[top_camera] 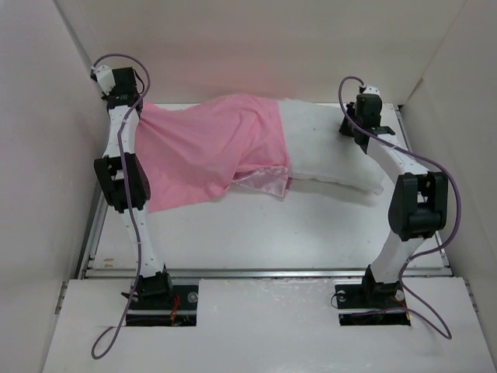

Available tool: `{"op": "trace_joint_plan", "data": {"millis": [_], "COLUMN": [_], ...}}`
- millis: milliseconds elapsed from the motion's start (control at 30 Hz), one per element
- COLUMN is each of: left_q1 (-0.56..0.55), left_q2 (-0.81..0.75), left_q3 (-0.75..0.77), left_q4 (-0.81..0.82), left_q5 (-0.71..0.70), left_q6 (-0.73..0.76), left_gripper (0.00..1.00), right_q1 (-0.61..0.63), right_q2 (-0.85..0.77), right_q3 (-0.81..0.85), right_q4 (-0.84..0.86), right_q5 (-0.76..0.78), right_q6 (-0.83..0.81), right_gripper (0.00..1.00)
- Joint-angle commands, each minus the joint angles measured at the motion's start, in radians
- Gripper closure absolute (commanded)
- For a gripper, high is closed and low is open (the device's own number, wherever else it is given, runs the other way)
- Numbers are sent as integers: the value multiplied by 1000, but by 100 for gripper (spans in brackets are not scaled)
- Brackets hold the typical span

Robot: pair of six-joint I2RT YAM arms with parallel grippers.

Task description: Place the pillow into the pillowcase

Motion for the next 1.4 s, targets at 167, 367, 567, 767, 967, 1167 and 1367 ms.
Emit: {"op": "trace_joint_plan", "data": {"millis": [167, 367, 567, 767, 967, 1167, 1367], "left_q1": [-20, -87, -261, -443, -525, -525, -483], "left_q2": [-40, -198, -427, -634, -634, -535, -274], "left_q3": [99, -84, -351, -765, -847, -774, -470], "left_q4": [240, 240, 201, 321, 297, 286, 176], "left_q5": [165, 399, 411, 535, 485, 431, 449], "left_q6": [141, 190, 220, 72, -6, -6, 52], "left_gripper": [0, 0, 0, 0, 0, 0, 0], "right_q1": [-12, 31, 31, 74, 83, 189, 433], "right_q2": [-133, -180, -36, 263, 279, 37, -241], "right_q3": [-83, -34, 196, 575, 437, 4, -256], "right_q4": [-3, 19, -1, -139, -158, -114, -126], "right_q5": [-103, -160, -293, -401, -514, -634, -521], "right_q6": [-129, -233, -252, -252, -232, -222, -126], "right_gripper": [77, 53, 34, 31, 35, 41, 41]}}
